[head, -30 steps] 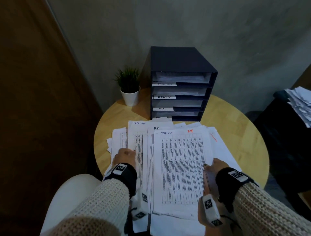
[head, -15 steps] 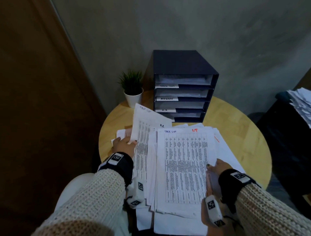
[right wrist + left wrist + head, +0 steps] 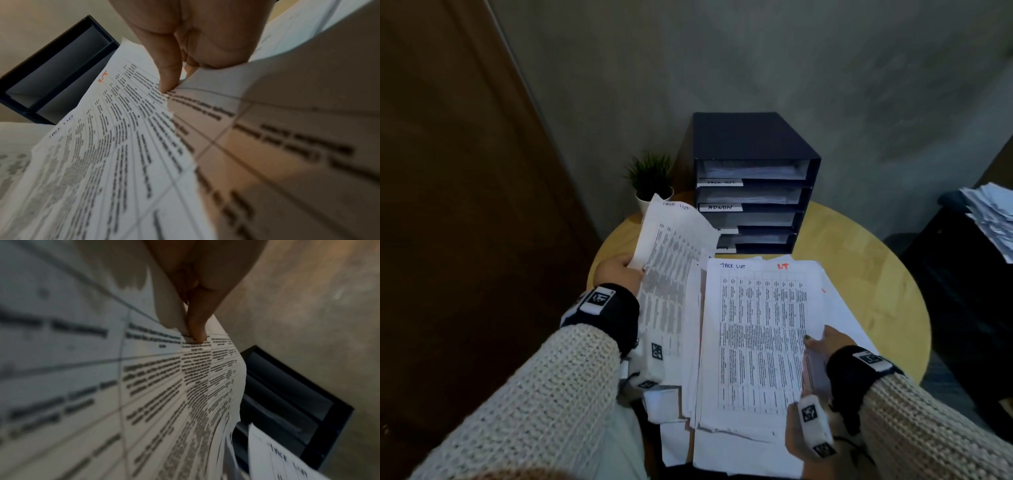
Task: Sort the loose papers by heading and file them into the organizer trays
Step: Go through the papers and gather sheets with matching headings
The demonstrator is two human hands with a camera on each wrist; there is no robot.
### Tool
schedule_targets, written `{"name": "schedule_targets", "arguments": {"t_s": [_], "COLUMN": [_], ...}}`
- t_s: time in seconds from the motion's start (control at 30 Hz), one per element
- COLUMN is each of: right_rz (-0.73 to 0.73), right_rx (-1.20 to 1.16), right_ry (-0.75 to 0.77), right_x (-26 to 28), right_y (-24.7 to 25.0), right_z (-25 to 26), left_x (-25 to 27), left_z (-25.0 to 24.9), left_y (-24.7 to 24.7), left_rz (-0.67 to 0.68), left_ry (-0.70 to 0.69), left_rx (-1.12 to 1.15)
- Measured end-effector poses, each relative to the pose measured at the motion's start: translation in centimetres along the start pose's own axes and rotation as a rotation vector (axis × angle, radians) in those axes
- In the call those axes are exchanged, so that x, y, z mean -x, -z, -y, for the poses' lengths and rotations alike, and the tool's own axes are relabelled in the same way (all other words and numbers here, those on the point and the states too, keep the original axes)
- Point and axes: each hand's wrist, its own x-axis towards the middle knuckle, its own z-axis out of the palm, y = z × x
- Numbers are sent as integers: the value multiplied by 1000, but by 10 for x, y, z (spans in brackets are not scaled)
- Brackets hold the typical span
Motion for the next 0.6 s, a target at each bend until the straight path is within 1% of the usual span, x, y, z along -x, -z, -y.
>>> {"name": "schedule_targets", "arguments": {"t_s": [0.13,0.27,0.33,0.37,0.43,0.47,0.53,0.6], "right_rz": [17,23,7,13,43,65,116,162], "right_rx": [-66,-217,-393,-529,-839,-948,-1108,-1204], "right_ry": [-11,-12,-1,11,-24,-41,-5,41], "right_x": [-1,-1,-3,-7,-13,-14,-10,-21], "right_y": [0,3,3,1,0,0,-2,-6], "right_z": [-6,-11,-17,-22,-29,-29,-28,-36], "left_x": [5,17,22,24,26,26,26,24], "left_z": [-34,-70,-82,-86,-92,-94,-90,-77], "left_y": [25,47,52,53,52,50,41,25], "left_rz": [-74,-69,-56,-54,-57,-50,-26,1], "left_ry": [-119,-248,-288,-298,-310,-313,-284,-239], "left_rx": [119,205,256,296,366,389,406,380]}}
